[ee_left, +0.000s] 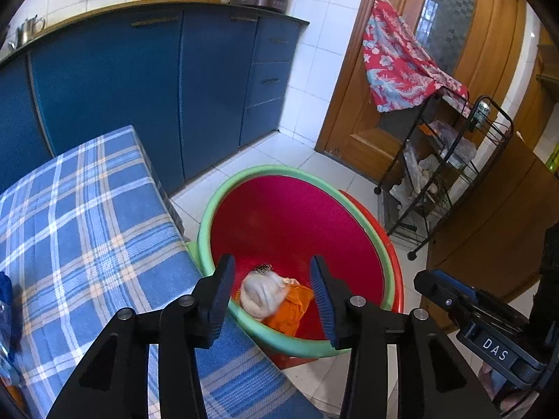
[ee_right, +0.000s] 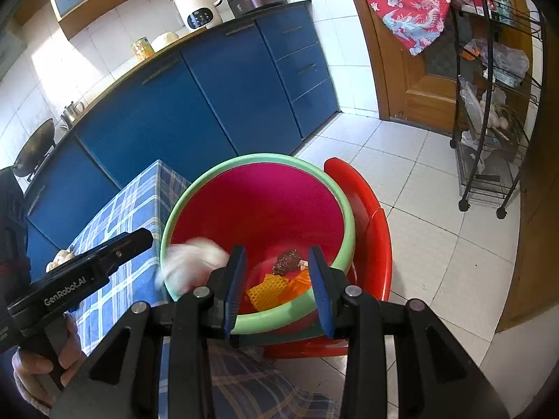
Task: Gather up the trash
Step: 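Move both open tools back over the table, then grasp the blue cloth with the right tool while the left tool reaches the white medicine box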
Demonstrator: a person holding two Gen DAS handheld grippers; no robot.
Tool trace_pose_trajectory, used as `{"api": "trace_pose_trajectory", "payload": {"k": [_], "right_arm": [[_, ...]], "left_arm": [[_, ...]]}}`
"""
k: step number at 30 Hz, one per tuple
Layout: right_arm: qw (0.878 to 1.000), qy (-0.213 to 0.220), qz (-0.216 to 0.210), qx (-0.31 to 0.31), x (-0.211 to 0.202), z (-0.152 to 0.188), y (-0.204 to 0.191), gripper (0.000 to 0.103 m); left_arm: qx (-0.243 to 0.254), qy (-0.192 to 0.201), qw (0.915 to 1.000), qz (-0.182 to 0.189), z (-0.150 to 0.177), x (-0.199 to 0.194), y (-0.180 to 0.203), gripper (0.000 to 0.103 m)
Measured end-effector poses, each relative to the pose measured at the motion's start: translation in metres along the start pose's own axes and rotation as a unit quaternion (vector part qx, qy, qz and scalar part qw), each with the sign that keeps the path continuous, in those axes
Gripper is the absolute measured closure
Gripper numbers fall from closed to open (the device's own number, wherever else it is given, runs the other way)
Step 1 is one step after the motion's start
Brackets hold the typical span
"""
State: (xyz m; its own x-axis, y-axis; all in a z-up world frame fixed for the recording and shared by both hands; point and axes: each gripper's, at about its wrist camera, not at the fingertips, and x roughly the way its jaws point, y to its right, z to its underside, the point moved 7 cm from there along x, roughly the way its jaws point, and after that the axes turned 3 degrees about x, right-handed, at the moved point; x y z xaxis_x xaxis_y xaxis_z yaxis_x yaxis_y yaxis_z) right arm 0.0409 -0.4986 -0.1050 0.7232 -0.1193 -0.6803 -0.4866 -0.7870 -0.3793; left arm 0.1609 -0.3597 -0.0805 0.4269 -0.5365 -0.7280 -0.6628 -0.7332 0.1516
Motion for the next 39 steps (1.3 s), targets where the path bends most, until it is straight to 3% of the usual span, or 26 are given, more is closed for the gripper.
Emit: {"api": "trace_pose_trajectory", "payload": {"k": [12, 23, 33, 39], "right_arm": [[1.0, 0.007, -0.02, -0.014, -0.014, 0.0, -0.02, 0.064], [0.997, -0.002, -0.053, -0.054, -0.018, 0.008, -0.072, 0.064], [0.991, -0.019, -0.085, -0.102, -0.017, 0.026, -0.131, 0.06], [0.985, -0.03, -0.106, -0.13, -0.015, 0.039, -0.168, 0.06]], "left_arm": [[-0.028, 0.021, 0.9993, -0.015, 0.007, -0.035, -0.025, 0.057], [-0.074, 0.039, 0.9947, -0.06, 0.023, -0.08, -0.076, 0.057], [-0.127, 0.052, 0.9847, -0.108, 0.047, -0.124, -0.132, 0.057], [-0.174, 0.061, 0.9726, -0.141, 0.07, -0.153, -0.176, 0.057]]}}
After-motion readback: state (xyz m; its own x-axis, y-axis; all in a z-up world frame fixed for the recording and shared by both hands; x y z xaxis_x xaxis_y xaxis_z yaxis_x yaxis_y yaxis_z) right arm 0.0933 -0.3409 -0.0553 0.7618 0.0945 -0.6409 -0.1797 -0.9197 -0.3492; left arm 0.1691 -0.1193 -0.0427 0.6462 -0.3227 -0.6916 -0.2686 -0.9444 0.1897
